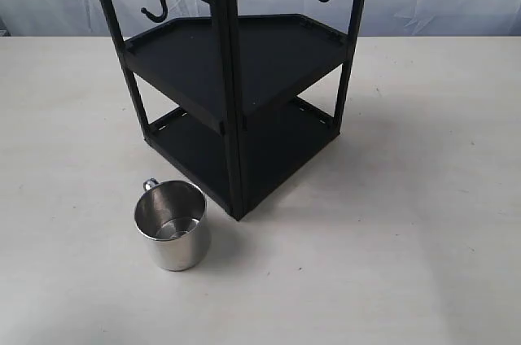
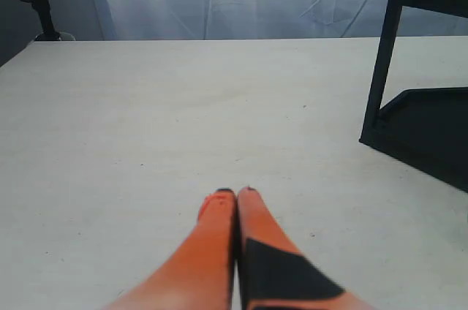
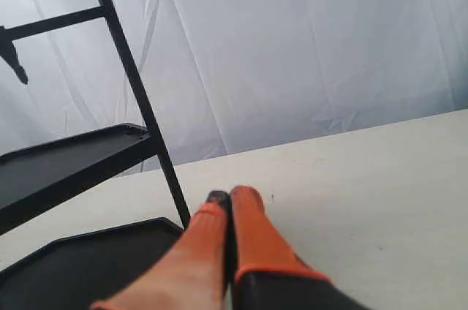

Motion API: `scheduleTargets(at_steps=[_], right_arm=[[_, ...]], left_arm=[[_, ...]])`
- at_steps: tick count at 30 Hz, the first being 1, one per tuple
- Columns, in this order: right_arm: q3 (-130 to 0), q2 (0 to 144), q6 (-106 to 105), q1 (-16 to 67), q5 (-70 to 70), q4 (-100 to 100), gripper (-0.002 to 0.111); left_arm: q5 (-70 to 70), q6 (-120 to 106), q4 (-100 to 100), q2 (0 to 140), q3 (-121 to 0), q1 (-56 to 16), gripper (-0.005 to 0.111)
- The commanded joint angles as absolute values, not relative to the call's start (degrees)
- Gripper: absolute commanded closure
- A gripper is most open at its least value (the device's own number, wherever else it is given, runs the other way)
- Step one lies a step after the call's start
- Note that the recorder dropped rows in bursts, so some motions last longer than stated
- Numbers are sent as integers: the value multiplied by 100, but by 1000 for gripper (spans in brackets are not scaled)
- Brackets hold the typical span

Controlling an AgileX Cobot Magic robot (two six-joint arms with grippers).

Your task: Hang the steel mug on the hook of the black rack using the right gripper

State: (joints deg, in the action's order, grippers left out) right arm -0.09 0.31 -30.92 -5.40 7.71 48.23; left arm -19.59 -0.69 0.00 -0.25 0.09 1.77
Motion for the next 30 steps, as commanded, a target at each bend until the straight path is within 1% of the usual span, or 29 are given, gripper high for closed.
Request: scheduleTargets(at_steps=[1, 7, 8, 11, 13, 16, 17, 20, 21, 23, 26, 30], right_arm=[[0, 0, -2902, -567, 569, 5619, 108], [0, 0, -2577, -567, 581, 9596, 108], [0, 0, -2577, -567, 666, 9995, 108], [-19, 0, -2105, -567, 1300, 9995, 108], [-261, 0, -2776, -567, 1722, 9995, 108], [-752, 44, -4668, -567, 2028, 9259, 108], [-899, 219, -4834, -567, 2083, 8828, 108], [-1284, 992, -4203, -567, 2291, 7061, 108], [-1507, 1477, -3791, -567, 2491, 6246, 108], [-1900, 2247, -3426, -555, 3027, 5304, 108], [-2583, 3440, -3341, -413, 3634, 4553, 108], [-3290, 4703, -3341, 120, 4351, 4412, 108]], left_arm=[[-1878, -41, 0, 0, 0, 149, 107], [-1878, -41, 0, 0, 0, 149, 107], [-1878, -41, 0, 0, 0, 149, 107], [-1878, -41, 0, 0, 0, 149, 107], [-1878, -41, 0, 0, 0, 149, 107], [-1878, -41, 0, 0, 0, 149, 107], [-1878, -41, 0, 0, 0, 149, 107], [-1878, -41, 0, 0, 0, 149, 107], [-1878, -41, 0, 0, 0, 149, 107], [-1878, -41, 0, 0, 0, 149, 107], [-1878, -41, 0, 0, 0, 149, 107], [-1878, -41, 0, 0, 0, 149, 107]])
